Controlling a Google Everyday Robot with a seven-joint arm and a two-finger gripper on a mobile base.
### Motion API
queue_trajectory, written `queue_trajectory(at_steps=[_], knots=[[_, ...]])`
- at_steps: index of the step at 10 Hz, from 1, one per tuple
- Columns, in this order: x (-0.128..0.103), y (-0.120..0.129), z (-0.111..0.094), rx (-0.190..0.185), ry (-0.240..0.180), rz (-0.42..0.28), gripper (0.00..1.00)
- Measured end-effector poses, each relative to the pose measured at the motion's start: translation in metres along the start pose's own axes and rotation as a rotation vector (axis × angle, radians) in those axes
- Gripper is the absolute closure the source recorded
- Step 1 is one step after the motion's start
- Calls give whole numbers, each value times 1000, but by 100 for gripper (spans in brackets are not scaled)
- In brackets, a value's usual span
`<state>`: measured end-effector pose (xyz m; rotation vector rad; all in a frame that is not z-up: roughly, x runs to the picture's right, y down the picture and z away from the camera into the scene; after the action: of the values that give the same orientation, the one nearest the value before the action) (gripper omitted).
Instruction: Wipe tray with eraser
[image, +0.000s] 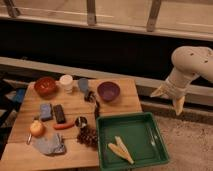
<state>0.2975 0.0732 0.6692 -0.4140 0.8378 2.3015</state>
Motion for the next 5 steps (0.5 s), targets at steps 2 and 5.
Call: queue_trajectory(at_steps=[2,5], knots=[[4,1,-3,8,-21,-28,20],[27,40,-3,21,-57,-153,20]])
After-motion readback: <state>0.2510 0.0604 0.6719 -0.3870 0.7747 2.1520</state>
